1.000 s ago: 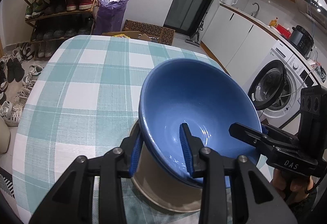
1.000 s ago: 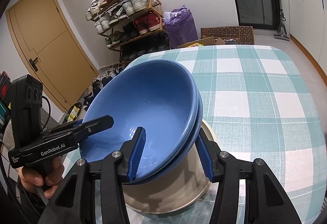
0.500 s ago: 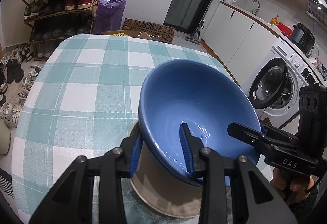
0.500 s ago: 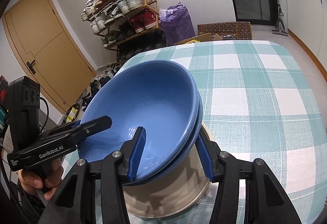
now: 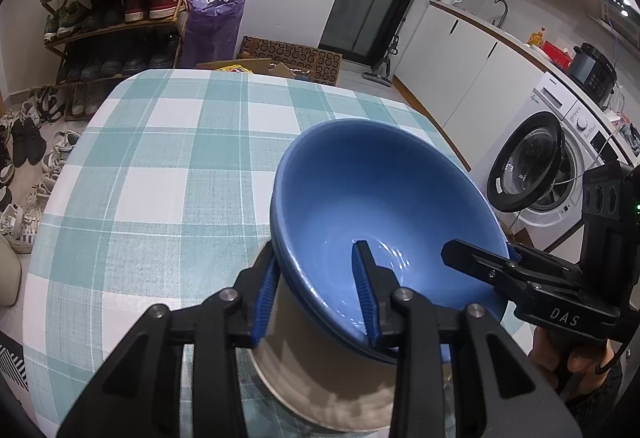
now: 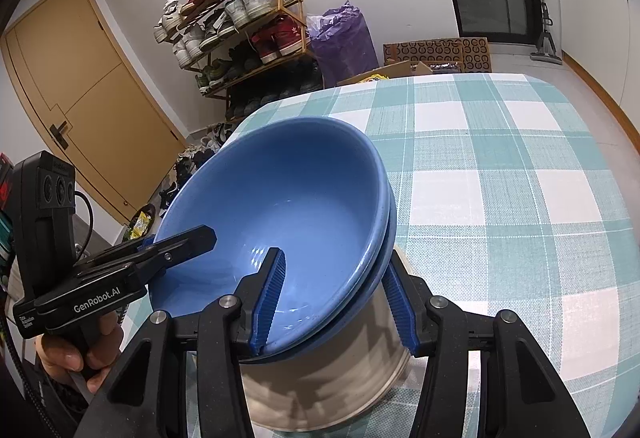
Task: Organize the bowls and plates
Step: 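Lower the nested blue bowls with both grippers onto the cream plate stack, then open both grippers and pull them back from the bowls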
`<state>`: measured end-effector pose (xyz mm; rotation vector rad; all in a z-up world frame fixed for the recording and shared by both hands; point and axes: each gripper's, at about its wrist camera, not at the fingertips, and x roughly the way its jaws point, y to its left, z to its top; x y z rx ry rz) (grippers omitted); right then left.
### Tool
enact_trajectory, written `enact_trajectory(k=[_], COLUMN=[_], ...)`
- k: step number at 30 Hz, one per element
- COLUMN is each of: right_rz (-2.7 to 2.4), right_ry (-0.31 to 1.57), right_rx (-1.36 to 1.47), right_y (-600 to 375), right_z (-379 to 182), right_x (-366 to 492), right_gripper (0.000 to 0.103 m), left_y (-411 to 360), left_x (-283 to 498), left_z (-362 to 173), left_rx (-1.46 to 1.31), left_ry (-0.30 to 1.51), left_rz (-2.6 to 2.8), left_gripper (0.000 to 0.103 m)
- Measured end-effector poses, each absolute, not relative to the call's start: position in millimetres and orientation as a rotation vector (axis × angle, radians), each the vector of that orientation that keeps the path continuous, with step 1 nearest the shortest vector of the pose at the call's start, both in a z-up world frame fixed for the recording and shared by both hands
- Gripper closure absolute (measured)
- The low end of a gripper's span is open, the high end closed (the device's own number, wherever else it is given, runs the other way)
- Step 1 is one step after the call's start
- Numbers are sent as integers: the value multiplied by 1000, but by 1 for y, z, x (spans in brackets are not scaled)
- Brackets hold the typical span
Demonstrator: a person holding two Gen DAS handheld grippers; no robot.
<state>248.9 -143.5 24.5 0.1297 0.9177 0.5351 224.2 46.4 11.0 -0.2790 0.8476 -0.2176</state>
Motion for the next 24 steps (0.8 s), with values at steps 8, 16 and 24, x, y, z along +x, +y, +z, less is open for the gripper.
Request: enact_trajectory(k=[8, 16, 24], right_rz=[530, 525, 538], right_ry=[925, 920, 822], right_rx=[136, 127, 80], right_y=[-144, -145, -153], right_z=[22, 24, 48], right_x=[252, 252, 238], right_gripper=[52, 47, 14], left_y=[44, 46, 58], left_x=[225, 218, 201], left_z=[11, 18, 38], left_rx=[-269, -249, -193], left_ry=[848, 829, 760], left_rz=[-221, -213, -140], left_gripper=[63, 44, 23])
